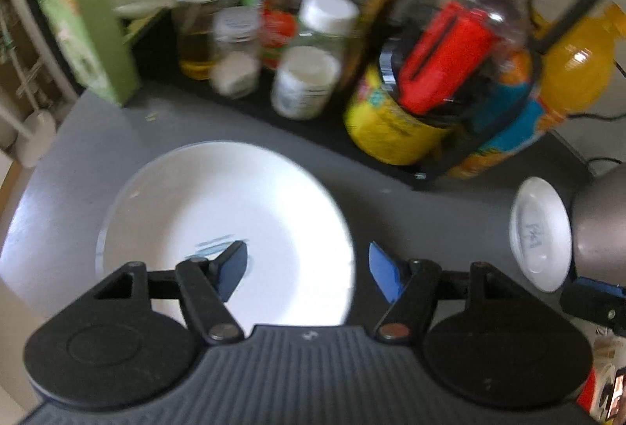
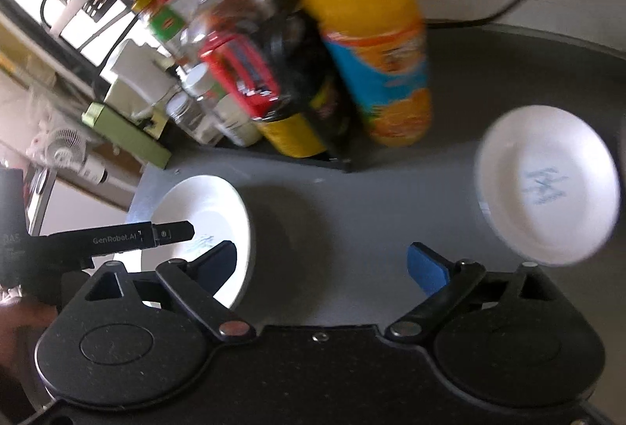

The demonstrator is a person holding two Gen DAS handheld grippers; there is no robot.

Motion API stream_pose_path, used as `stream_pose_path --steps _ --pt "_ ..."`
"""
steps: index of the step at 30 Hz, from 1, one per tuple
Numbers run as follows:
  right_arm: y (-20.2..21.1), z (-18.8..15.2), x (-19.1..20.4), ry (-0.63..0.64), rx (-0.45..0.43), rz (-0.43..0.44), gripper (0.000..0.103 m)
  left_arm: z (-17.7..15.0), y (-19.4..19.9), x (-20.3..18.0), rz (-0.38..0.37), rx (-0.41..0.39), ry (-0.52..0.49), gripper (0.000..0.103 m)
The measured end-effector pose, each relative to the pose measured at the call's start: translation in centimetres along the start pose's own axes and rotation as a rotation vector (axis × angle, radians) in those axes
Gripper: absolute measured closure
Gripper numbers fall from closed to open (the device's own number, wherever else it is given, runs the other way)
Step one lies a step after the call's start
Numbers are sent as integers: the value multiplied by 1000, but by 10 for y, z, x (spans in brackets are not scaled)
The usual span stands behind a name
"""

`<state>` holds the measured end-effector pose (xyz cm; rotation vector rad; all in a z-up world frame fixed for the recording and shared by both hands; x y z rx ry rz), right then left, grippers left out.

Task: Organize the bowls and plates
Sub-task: 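Move both grippers to the small white 'BAKERY' plate, then close both grippers on the rim of the 'BAKERY' plate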

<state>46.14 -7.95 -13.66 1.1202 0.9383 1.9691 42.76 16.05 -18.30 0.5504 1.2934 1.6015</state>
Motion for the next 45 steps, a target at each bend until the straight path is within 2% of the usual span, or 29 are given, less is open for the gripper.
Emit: stream_pose_path --steps 6,9,18,23,25,31,42,45 --pt "17 -7 -50 -103 -40 -17 8 0 -6 -54 -38 7 -86 36" --pt "26 -10 -72 -123 -82 -79 8 -3 -12 -76 -54 19 -128 35" --pt "36 -22 -130 -202 -151 -120 9 -13 -35 -128 -60 43 -229 36" --pt "27 -31 -159 -228 -172 -159 25 -20 -45 -143 -67 43 -273 36" --pt "19 -37 -170 -240 -167 -169 37 -21 -51 -148 -80 43 -286 36" --pt "-6 -48 -193 -271 -161 -196 53 -20 -59 -146 -88 39 -287 36" --pt "-34 -45 -214 -295 -188 -276 64 -28 -65 -158 -122 46 -342 37" --pt "-40 -45 -217 -299 -181 -281 70 -30 -67 -157 -116 50 -347 37"
Point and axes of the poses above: each gripper's, at about its wrist camera, not at the fingertips, and y roughly against the way its jaws point, x to its left, z to its top, the point moved 7 cm from there along -y, roughly the way its jaws point, and after that the axes turned 1 degree about x, right-handed, at the moved point
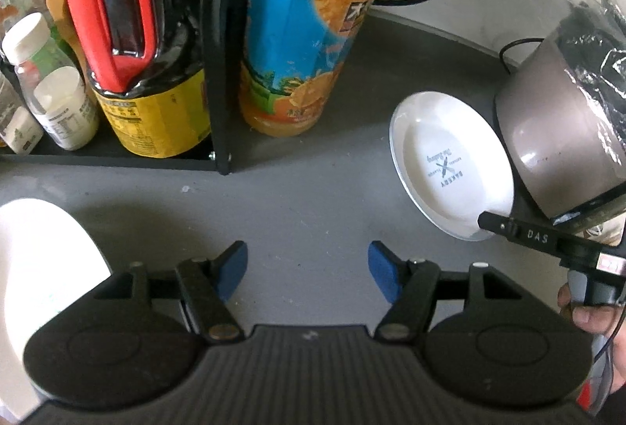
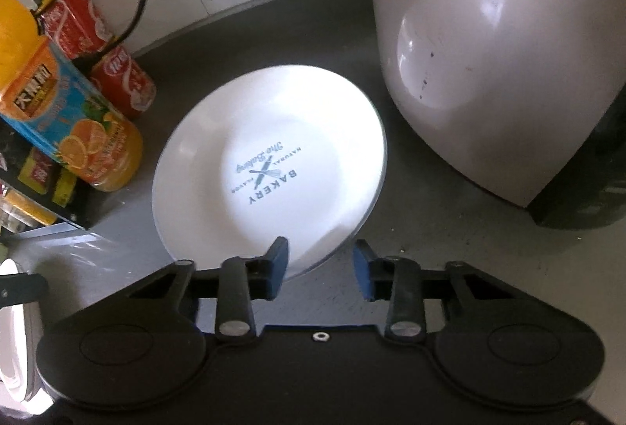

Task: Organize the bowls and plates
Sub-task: 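Close both grippers on the rim of the 'BAKERY' plate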

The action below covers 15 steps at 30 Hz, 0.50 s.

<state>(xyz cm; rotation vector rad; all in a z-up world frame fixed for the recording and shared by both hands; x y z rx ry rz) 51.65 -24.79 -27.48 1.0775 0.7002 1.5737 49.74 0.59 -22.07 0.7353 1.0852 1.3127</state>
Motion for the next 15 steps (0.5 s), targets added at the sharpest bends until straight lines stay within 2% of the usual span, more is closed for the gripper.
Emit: stream_pose_path --steps 1,5,9,15 --pt "-2 1 1 1 1 3 74 -1 -1 1 3 4 4 37" --pt "-4 2 3 25 -2 4 75 -2 -3 3 -2 6 13 37" --pt "-1 -3 6 49 11 58 77 -2 -5 3 -16 6 20 37" --pt "4 -11 12 99 36 78 79 0 -10 1 -32 4 24 37"
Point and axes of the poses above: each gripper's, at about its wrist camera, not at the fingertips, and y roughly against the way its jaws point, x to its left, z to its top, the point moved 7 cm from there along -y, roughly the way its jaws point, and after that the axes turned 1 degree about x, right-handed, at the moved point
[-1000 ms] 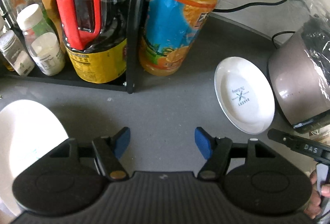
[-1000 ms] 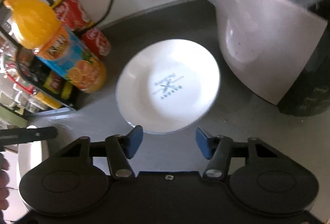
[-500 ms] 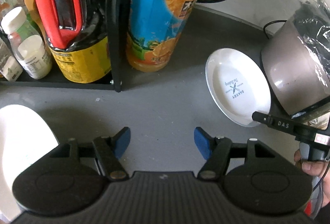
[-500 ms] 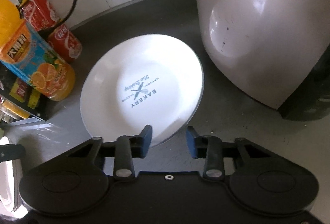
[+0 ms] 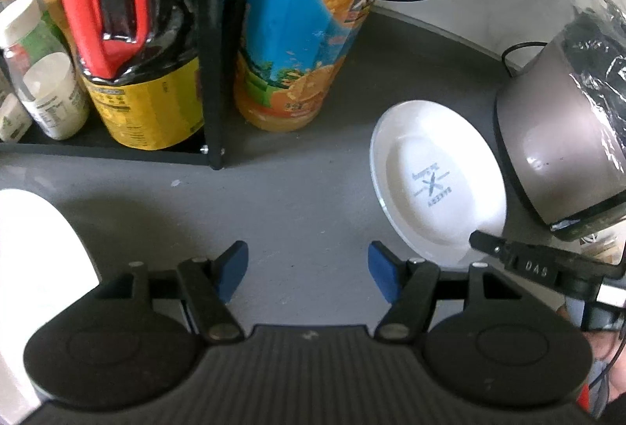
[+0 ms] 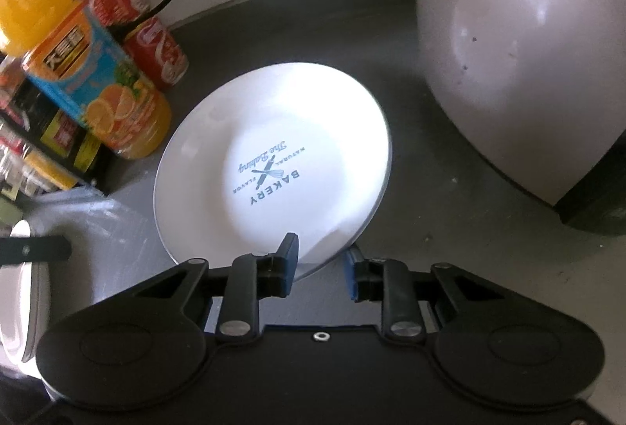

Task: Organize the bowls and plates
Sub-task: 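Close both grippers on the rim of the 'BAKERY' plate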

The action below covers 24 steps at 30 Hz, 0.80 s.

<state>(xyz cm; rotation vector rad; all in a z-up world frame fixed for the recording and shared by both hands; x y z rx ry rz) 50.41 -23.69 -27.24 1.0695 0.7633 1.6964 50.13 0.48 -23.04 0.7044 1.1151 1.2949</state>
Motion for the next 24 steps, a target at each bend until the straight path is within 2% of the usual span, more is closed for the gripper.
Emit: stream_pose_path --steps 11,18,24 --pt "1 -2 3 51 51 63 79 10 -20 -13 -44 14 -6 39" --pt "2 -6 4 62 92 108 79 20 -29 -19 -45 5 -10 42" --pt "2 -11 12 118 127 105 78 22 -45 -23 -39 35 -19 53"
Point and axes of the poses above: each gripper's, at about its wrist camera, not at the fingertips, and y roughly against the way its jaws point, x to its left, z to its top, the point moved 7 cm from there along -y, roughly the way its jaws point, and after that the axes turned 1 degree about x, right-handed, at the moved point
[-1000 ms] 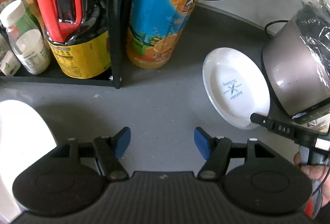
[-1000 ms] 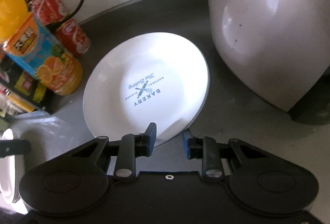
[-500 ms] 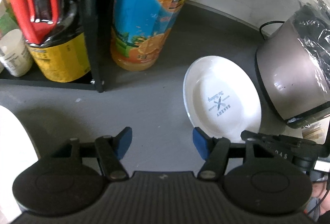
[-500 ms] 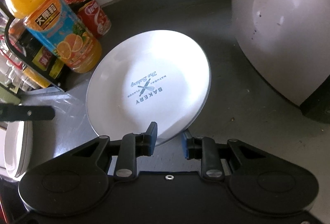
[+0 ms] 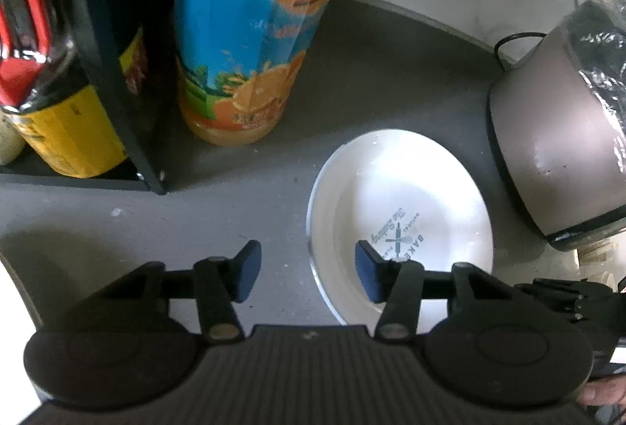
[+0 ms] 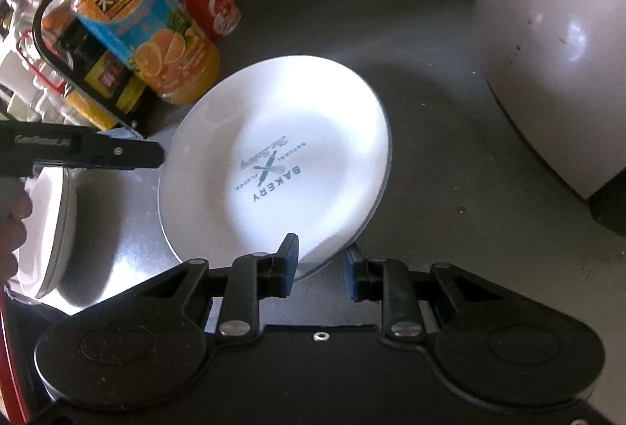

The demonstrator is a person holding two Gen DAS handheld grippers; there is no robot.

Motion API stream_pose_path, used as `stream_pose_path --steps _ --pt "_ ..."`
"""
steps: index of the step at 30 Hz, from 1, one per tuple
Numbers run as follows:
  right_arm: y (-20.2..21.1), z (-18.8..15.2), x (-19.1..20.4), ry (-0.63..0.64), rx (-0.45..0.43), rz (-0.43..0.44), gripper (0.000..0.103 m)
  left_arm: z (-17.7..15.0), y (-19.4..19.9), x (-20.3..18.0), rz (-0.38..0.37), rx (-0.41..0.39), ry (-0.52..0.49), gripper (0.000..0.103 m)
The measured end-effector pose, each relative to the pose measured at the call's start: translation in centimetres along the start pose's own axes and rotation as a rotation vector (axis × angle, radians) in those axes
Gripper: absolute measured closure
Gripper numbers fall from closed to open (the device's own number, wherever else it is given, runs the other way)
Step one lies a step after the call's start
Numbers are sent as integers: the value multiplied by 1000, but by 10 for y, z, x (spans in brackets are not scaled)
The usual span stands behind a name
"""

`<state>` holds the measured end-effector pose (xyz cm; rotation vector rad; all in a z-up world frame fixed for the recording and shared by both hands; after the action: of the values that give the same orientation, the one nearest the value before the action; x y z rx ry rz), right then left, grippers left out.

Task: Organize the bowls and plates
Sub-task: 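Close both grippers on the rim of the 'BAKERY' plate, then lift the 'BAKERY' plate with both grippers and carry it over the plate stack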

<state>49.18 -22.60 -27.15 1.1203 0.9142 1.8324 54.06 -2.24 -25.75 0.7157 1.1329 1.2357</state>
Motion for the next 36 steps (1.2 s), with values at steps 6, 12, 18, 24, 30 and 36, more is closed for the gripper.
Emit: stream_pose_path --steps 6,12,18,24,30,36 --pt "-3 6 -8 -47 -7 -29 78 -1 -10 3 -12 24 22 66" --pt "-8 18 -20 -90 -24 -79 78 2 -19 8 -13 41 38 75" --pt "-14 29 -18 -58 -16 -103 79 6 -25 3 -4 40 -6 80" --pt "-24 42 -16 0 -19 -145 80 6 -30 -5 -21 40 -41 92" --pt "-21 45 -7 64 -31 -143 85 5 -27 3 2 36 -13 92" --pt "-8 41 14 118 -17 -110 87 2 -11 14 -14 25 -7 92"
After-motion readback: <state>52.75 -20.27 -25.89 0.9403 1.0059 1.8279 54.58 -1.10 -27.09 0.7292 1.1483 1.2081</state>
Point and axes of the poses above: each gripper's, at about its wrist camera, not at the fingertips, and y roughly against the way its jaws point, x to its left, z to its top, the point moved 7 cm from there along -y, roughly the way its jaws point, and after that the axes turned 1 degree about x, right-handed, at the moved point
